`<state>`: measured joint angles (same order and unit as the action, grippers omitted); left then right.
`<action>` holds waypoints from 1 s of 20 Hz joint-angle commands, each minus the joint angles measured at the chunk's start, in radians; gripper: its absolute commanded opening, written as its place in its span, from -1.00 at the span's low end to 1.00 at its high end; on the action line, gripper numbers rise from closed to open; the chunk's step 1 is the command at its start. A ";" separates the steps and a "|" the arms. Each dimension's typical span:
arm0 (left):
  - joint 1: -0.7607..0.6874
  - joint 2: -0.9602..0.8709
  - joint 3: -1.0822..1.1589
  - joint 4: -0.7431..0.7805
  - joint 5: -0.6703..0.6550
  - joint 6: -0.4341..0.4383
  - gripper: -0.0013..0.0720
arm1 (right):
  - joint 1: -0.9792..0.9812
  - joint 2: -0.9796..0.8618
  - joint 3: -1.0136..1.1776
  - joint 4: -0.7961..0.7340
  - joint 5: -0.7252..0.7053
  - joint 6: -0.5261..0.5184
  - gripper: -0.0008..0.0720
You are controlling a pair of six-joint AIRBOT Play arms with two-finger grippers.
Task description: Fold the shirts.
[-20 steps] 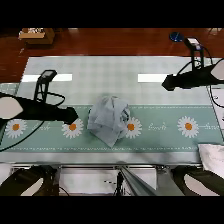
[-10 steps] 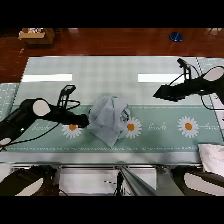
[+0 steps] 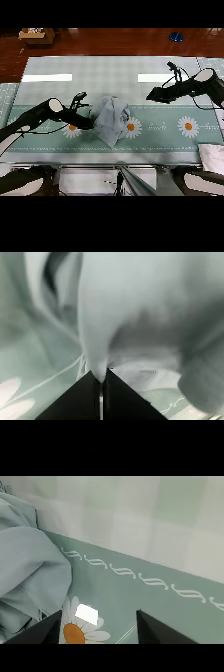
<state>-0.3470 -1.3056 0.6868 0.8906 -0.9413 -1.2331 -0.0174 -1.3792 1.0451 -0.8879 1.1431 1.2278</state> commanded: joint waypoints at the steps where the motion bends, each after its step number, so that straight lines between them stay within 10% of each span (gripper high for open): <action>1: 0.000 -0.028 0.000 -0.054 -0.002 0.044 -0.91 | 0.003 -0.007 -0.003 0.054 0.003 -0.003 0.50; 20: 0.008 -0.027 0.003 -0.055 -0.122 0.043 -0.91 | 0.282 -0.200 -0.048 0.225 -0.280 -0.146 0.46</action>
<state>-0.3397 -1.3323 0.6888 0.8368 -1.0557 -1.1892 0.2245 -1.5753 0.9977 -0.6624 0.9421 1.0981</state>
